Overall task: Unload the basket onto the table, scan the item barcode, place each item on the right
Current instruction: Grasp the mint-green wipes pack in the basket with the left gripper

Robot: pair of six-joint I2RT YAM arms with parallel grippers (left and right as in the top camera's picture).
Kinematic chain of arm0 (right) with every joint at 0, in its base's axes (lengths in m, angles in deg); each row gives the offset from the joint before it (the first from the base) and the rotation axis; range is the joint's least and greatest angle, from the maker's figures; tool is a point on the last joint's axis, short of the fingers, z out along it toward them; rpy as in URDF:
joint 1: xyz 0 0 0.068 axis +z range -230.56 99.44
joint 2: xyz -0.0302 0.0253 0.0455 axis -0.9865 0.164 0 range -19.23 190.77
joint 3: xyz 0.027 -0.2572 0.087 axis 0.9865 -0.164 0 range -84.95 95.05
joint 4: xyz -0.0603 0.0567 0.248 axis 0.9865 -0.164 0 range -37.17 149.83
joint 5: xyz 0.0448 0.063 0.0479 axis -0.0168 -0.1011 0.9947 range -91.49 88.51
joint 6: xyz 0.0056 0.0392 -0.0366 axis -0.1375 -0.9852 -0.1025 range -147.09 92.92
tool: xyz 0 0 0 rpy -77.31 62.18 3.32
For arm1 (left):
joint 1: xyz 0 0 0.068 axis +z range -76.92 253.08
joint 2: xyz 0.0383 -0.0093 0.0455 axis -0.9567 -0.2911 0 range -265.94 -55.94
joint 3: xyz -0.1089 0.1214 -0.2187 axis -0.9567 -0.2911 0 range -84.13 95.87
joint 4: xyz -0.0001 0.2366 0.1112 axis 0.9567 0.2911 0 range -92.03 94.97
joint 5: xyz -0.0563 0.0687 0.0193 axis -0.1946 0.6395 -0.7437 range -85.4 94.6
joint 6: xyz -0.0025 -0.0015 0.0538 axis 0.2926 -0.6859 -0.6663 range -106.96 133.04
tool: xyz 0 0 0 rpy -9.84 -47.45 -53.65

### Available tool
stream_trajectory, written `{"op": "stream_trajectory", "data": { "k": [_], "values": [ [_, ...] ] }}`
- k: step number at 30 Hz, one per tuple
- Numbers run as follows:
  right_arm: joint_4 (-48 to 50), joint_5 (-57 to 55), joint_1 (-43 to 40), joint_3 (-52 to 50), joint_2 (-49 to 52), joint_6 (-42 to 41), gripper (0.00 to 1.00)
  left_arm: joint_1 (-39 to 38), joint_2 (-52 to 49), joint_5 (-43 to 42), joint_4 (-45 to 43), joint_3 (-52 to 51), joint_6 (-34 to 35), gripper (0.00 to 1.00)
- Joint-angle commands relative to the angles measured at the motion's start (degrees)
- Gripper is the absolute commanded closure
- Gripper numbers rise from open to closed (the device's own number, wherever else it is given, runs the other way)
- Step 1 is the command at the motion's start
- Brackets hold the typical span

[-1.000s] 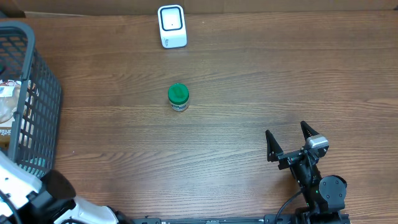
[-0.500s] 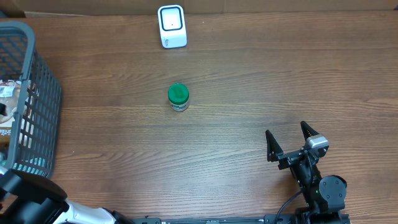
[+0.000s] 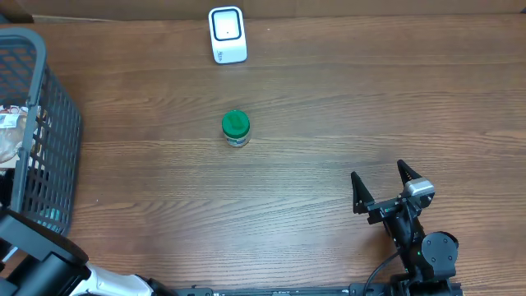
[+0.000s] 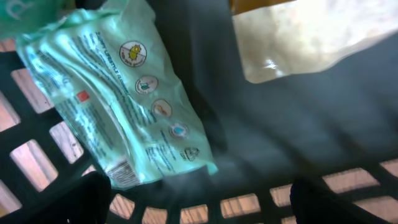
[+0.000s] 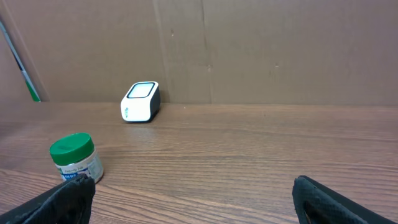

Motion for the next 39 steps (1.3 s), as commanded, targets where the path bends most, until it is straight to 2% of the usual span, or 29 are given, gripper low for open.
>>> {"op": "stream_trajectory", "data": {
  "k": [1, 16, 21, 26, 28, 31, 34, 39],
  "values": [
    [0.2, 0.26, -0.26, -0.61, -0.57, -0.44, 0.0, -0.02, 0.17, 3.08, -1.99, -2.6, 0.74, 0.05],
    [0.2, 0.26, -0.26, -0.61, -0.57, -0.44, 0.0, -0.02, -0.44, 6.21, -6.19, -5.25, 0.7, 0.08],
    [0.2, 0.26, -0.26, -0.61, -0.57, -0.44, 0.0, -0.02, -3.74, 6.19, -7.02, -5.86, 0.72, 0.09],
    [0.2, 0.26, -0.26, -0.61, -0.57, -0.44, 0.0, -0.02, -9.07, 6.16, -7.17, -5.86, 0.74, 0.15],
    [0.2, 0.26, -0.26, -0.61, -0.57, -0.44, 0.0, -0.02, -10.8, 6.12, -7.17, -5.86, 0.74, 0.26],
    [0.2, 0.24, -0.26, -0.61, -0.57, -0.44, 0.0, -0.02, -12.2, 5.97, -7.17, -5.86, 0.76, 0.64],
    [0.2, 0.26, -0.26, -0.61, -0.57, -0.44, 0.0, -0.04, -12.2, 5.86, -7.08, -5.53, 0.76, 0.95],
    [0.2, 0.26, -0.26, -0.61, -0.57, -0.44, 0.0, -0.07, -12.2, 4.0, -3.74, -2.8, 0.76, 0.96]
  ]
}}
